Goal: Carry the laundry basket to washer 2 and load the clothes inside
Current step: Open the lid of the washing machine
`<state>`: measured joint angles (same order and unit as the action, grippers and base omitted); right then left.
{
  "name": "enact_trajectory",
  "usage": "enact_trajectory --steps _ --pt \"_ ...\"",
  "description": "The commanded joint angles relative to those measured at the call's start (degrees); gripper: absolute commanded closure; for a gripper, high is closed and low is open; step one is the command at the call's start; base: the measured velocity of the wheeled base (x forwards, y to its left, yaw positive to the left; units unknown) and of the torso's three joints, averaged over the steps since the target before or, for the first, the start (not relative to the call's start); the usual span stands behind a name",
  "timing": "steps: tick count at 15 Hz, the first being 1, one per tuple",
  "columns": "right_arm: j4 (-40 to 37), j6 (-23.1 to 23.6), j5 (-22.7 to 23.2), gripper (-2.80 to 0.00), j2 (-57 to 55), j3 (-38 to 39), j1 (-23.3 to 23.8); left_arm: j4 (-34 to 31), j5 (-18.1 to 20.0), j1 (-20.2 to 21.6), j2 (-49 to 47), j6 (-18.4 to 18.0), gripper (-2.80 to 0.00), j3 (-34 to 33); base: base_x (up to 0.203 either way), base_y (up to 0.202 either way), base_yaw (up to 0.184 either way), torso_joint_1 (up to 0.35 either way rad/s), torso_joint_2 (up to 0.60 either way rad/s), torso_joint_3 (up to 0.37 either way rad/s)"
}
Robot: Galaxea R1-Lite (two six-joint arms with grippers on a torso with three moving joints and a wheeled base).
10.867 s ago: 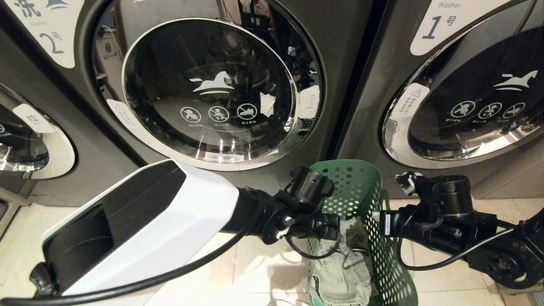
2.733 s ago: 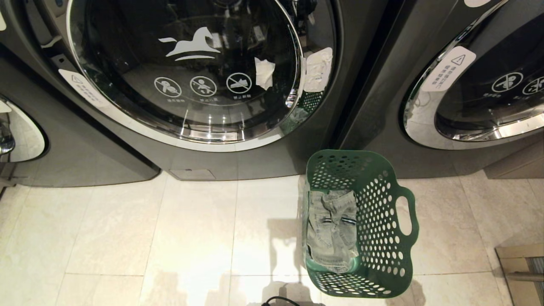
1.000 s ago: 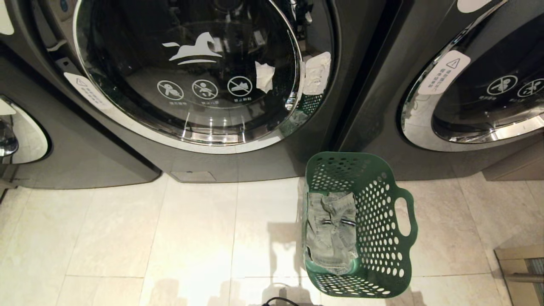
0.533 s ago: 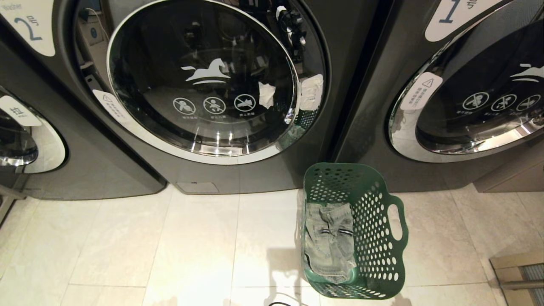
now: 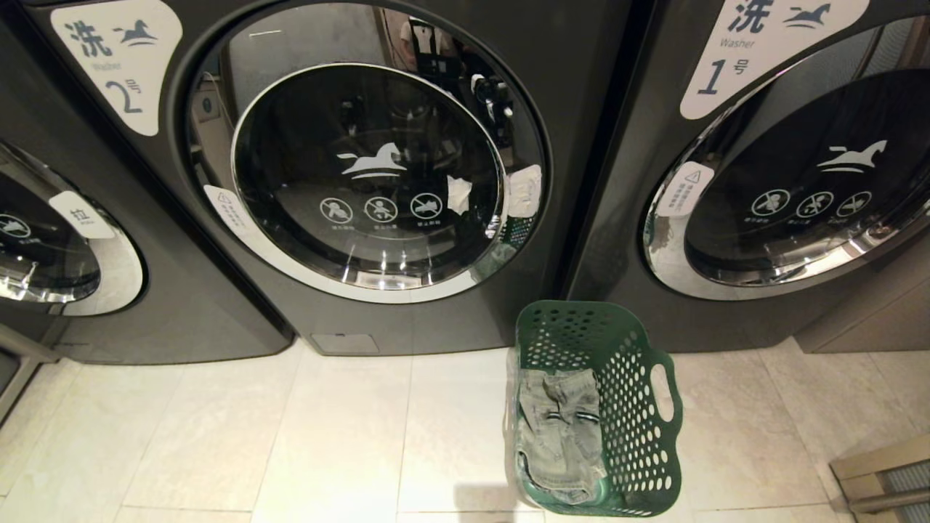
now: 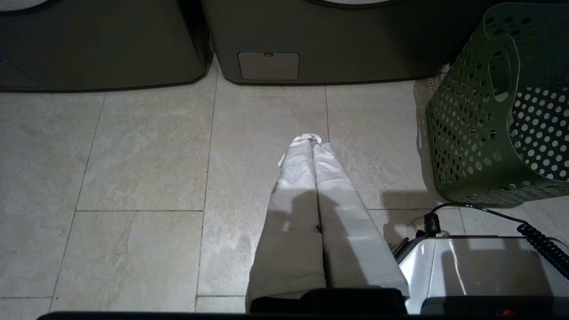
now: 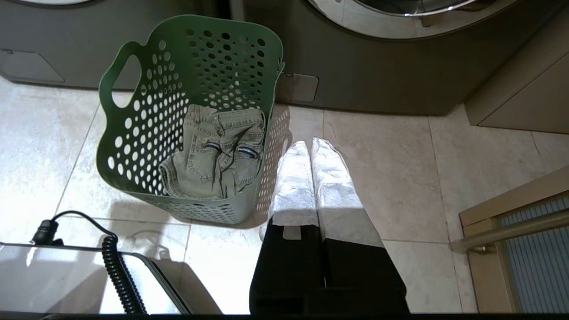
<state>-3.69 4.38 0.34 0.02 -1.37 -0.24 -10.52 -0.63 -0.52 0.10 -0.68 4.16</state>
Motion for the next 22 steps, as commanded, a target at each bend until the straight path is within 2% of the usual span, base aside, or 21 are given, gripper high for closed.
enact_trajectory --steps 1,9,22 --pt "-0.09 0.11 0.01 0.0 -0.11 0.05 -0.02 -0.03 -0.07 0.0 -0.19 0.07 0.0 0.06 0.0 0.0 0.0 0.007 0.01 0.203" --pt "-0.09 -0.16 0.01 0.0 -0.1 -0.04 0.02 -0.03 0.01 0.0 -0.19 -0.02 0.0 0.06 0.0 0.0 0.0 0.001 0.0 0.174" --pt "-0.09 -0.16 0.01 0.0 -0.11 -0.04 -0.02 -0.03 0.01 0.0 -0.19 0.07 0.0 0.05 0.0 0.0 0.0 0.001 0.0 0.005"
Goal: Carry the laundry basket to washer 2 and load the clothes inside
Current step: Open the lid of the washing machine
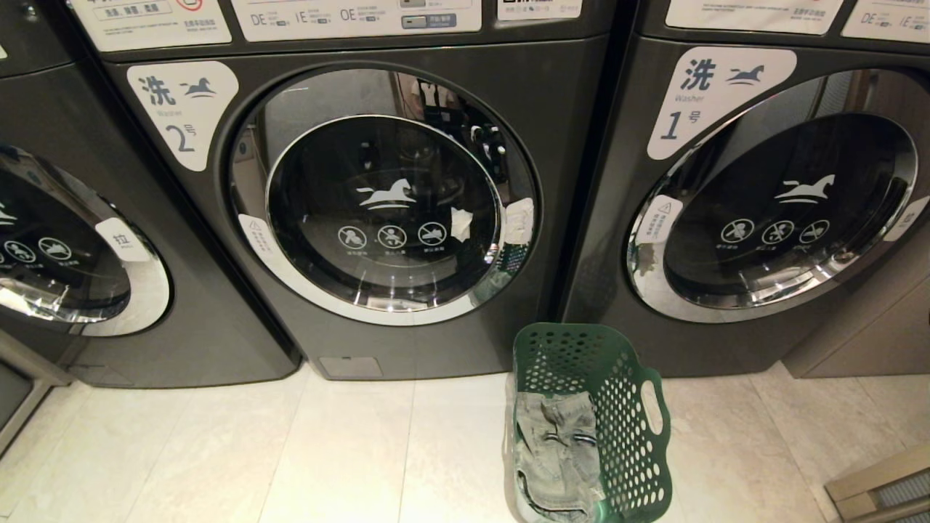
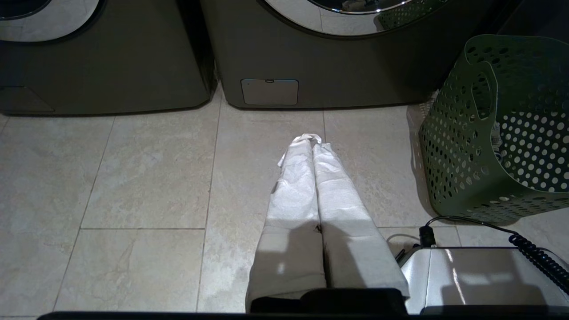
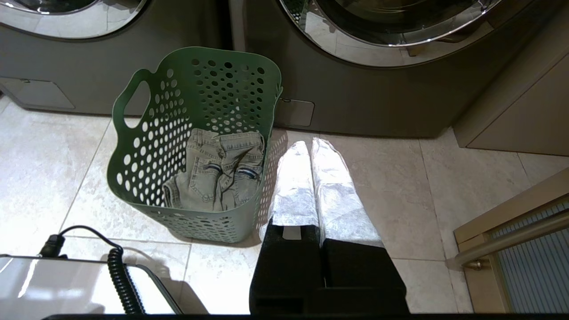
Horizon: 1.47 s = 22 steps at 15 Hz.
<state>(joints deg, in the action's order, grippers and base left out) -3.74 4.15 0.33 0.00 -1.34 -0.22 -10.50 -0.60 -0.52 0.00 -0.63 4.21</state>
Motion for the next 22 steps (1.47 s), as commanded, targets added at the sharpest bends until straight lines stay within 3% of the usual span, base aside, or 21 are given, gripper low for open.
enact_trajectory --steps 1,22 --pt "-0.04 -0.02 0.02 0.0 -0.03 -0.07 -0.04 -0.05 -0.06 0.0 -0.09 -0.07 0.0 0.01 0.0 0.0 0.0 0.0 0.0 0.0" --pt "-0.04 -0.02 0.02 0.0 0.0 -0.07 -0.04 -0.05 -0.11 0.0 -0.09 1.07 0.0 0.01 0.0 0.0 0.0 0.0 0.0 0.0"
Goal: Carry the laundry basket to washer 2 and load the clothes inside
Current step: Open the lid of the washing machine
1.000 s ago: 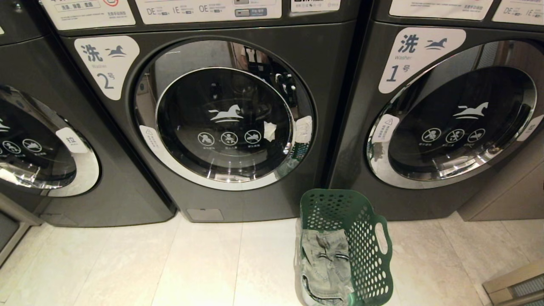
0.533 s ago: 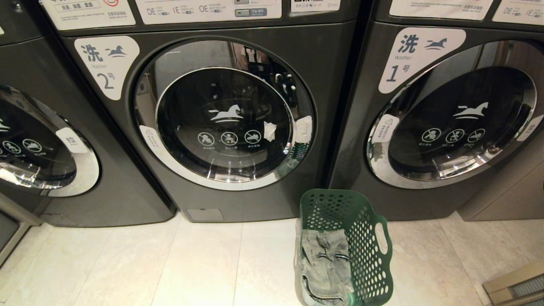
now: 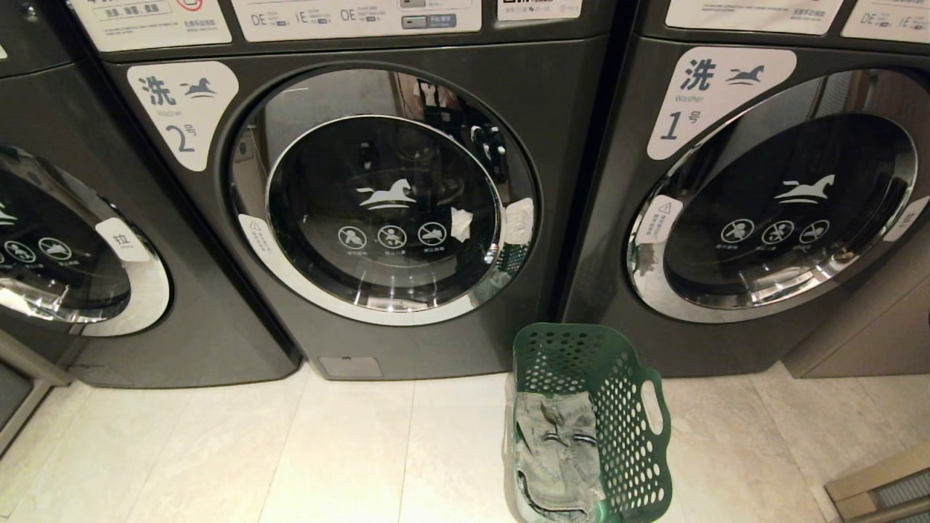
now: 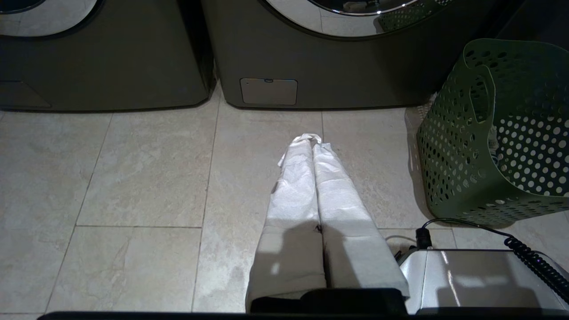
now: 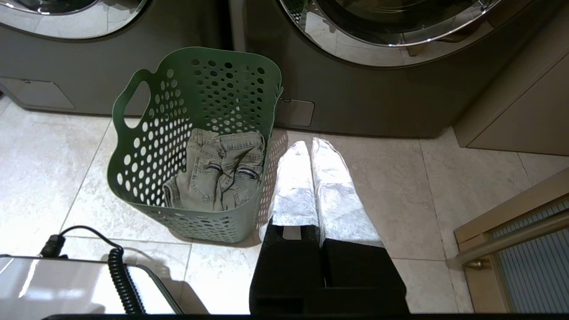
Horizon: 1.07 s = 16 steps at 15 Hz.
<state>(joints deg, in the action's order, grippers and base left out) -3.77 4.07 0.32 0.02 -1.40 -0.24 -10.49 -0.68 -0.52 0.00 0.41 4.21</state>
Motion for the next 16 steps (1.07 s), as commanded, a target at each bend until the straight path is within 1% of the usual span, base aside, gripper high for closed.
enact_trajectory --steps 1,16 --pt "-0.01 0.06 0.03 0.0 -0.02 0.0 -0.02 -0.06 -0.02 0.0 -0.09 0.02 0.0 0.01 0.0 0.0 0.0 0.0 0.0 0.0" --pt "-0.01 0.06 0.03 0.0 -0.04 0.0 -0.02 -0.03 -0.02 0.0 -0.09 0.02 0.0 -0.01 0.0 0.0 0.0 0.0 0.0 0.0"
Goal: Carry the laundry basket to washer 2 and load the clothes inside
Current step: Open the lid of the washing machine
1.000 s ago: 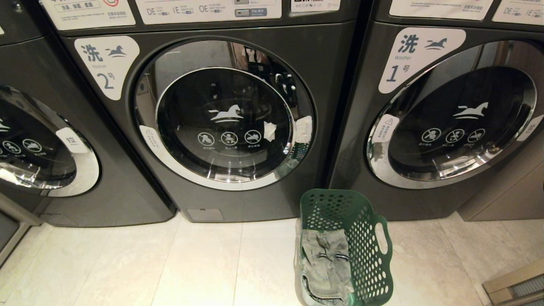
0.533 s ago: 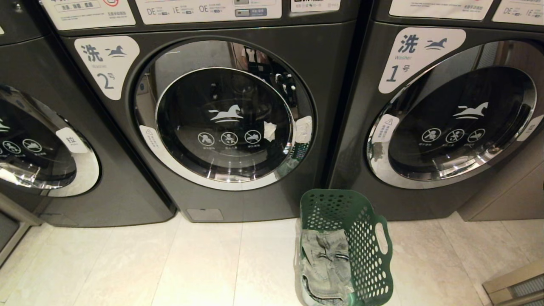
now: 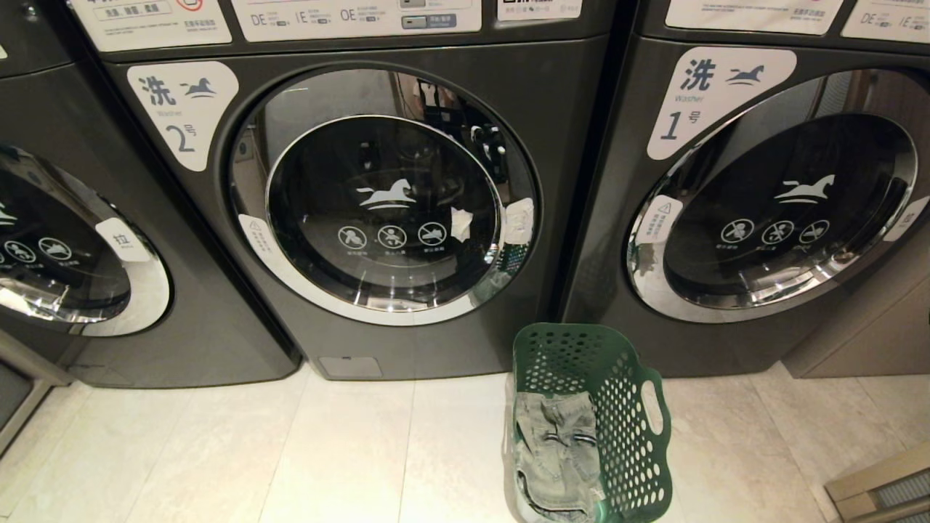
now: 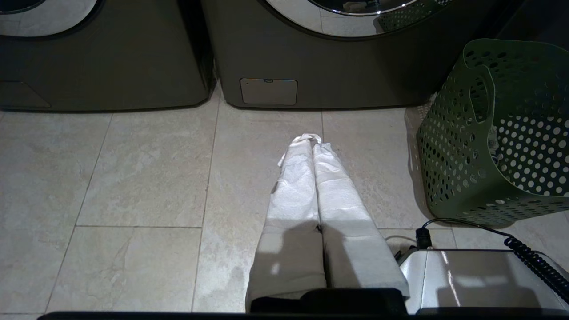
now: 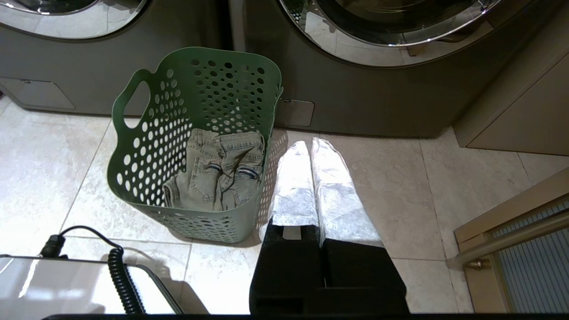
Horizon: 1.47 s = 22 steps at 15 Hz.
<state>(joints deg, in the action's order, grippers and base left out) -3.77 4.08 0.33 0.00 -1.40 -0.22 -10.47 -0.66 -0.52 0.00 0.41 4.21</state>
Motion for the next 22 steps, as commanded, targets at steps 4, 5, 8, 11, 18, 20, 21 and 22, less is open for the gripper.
enact_trajectory --steps 4,5,8,11,18,20,21,22 --pt "-0.01 0.05 0.02 0.0 -0.05 0.0 -0.04 -0.08 -0.04 0.0 -0.09 0.02 0.0 -0.04 0.0 0.0 0.0 0.0 0.0 0.0" --pt "-0.01 0.05 0.02 0.0 0.0 0.0 -0.04 -0.05 -0.04 0.0 -0.09 0.02 0.0 -0.06 0.0 0.0 0.0 0.0 0.0 0.0" --pt "-0.01 0.05 0.02 0.0 -0.09 0.0 -0.04 -0.08 -0.04 0.0 -0.09 0.11 0.0 -0.07 0.0 0.0 0.0 0.0 0.0 0.0" --pt "-0.01 0.05 0.02 0.0 0.0 0.0 0.0 -0.03 -0.04 0.0 -0.09 0.11 0.0 -0.03 0.0 0.0 0.0 0.0 0.0 0.0" --pt "-0.01 0.05 0.02 0.0 0.0 0.0 -0.04 0.01 -0.04 0.0 -0.09 0.11 0.0 0.01 0.0 0.0 0.0 0.0 0.0 0.0" --pt "-0.01 0.05 0.02 0.0 -0.01 0.0 -0.04 0.0 -0.04 0.0 -0.09 0.02 0.0 0.0 0.0 0.0 0.0 0.0 0.0 0.0" --pt "-0.01 0.05 0.02 0.0 -0.09 0.0 -0.03 0.01 -0.07 0.0 -0.09 0.11 0.0 -0.07 0.0 0.0 0.0 0.0 0.0 0.0" --pt "-0.01 0.05 0.02 0.0 -0.01 0.0 -0.04 0.1 -0.13 0.0 -0.09 0.11 0.0 -0.07 0.0 0.0 0.0 0.0 0.0 0.0"
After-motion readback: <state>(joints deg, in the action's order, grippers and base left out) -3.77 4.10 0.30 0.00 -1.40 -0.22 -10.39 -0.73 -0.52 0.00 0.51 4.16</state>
